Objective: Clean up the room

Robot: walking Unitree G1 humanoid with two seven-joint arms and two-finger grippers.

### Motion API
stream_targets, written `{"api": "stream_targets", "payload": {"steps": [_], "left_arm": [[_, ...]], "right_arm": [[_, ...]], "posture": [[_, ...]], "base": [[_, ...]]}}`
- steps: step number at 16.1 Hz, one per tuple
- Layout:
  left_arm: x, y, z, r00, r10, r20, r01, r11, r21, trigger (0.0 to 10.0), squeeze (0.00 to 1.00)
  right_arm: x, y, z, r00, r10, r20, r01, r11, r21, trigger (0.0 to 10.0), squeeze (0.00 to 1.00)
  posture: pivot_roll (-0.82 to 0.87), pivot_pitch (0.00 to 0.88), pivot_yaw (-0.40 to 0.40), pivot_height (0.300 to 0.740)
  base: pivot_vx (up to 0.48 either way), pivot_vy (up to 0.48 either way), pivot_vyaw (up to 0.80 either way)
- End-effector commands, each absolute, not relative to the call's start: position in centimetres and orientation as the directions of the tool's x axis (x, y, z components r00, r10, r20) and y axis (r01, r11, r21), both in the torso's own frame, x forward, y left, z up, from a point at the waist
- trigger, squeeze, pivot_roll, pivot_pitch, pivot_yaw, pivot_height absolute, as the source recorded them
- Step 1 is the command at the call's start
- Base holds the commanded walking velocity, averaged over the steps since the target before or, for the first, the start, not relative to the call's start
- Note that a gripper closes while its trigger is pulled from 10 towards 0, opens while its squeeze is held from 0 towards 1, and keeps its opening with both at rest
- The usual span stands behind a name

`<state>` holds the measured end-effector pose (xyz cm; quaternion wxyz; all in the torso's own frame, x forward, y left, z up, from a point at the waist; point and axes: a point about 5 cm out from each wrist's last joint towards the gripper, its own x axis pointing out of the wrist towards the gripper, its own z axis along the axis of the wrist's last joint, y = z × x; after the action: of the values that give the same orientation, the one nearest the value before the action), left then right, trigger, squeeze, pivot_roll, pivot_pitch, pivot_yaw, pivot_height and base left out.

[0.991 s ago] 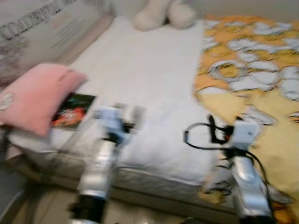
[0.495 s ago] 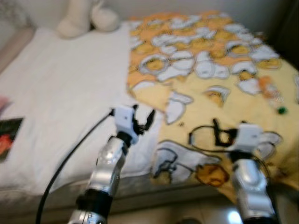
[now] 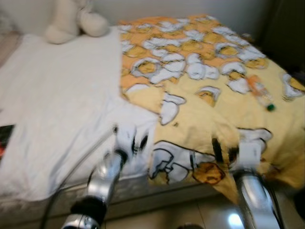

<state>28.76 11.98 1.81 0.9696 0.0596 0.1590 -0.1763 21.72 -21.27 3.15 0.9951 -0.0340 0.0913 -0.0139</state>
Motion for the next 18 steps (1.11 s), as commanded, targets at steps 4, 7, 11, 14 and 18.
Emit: {"api": "stream_targets", "payload": {"steps": [4,7,11,14,18], "left_arm": [[30.6,10.3,2.1,0.874,-0.318,-0.367,0.354,0.935,0.032,10.0,0.00],[31.7,8.8,2.8,0.875,-0.314,-0.368,0.337,0.942,-0.003,10.0,0.00],[31.4,8.3,2.1,0.851,-0.320,-0.416,0.346,0.938,-0.015,10.0,0.00],[31.8,8.9,2.3,0.858,-0.286,-0.427,0.298,0.954,-0.039,10.0,0.00],[32.7,8.4,3.4,0.870,-0.296,-0.395,0.286,0.954,-0.086,10.0,0.00]], "right_arm": [[17.1,-23.6,0.9,0.936,-0.022,-0.352,-0.028,0.990,-0.135,10.0,0.00],[14.9,-23.9,1.0,0.927,-0.002,-0.376,-0.050,0.991,-0.127,10.0,0.00],[11.8,-23.6,0.9,0.903,0.037,-0.427,-0.094,0.989,-0.113,10.0,0.00],[10.0,-24.1,1.8,0.892,0.030,-0.450,-0.095,0.988,-0.122,10.0,0.00],[8.9,-24.2,2.5,0.887,0.027,-0.460,-0.101,0.986,-0.135,10.0,0.00]], "posture": [[-0.26,0.058,0.013,0.740],[-0.31,0.117,0.004,0.740],[-0.35,0.206,0.001,0.740],[-0.39,0.267,-0.013,0.740],[-0.42,0.290,-0.017,0.740]], "base": [[0.000,0.000,0.00],[0.000,0.000,0.00],[0.000,0.000,0.00],[0.000,0.000,0.00],[0.000,0.000,0.00]]}}
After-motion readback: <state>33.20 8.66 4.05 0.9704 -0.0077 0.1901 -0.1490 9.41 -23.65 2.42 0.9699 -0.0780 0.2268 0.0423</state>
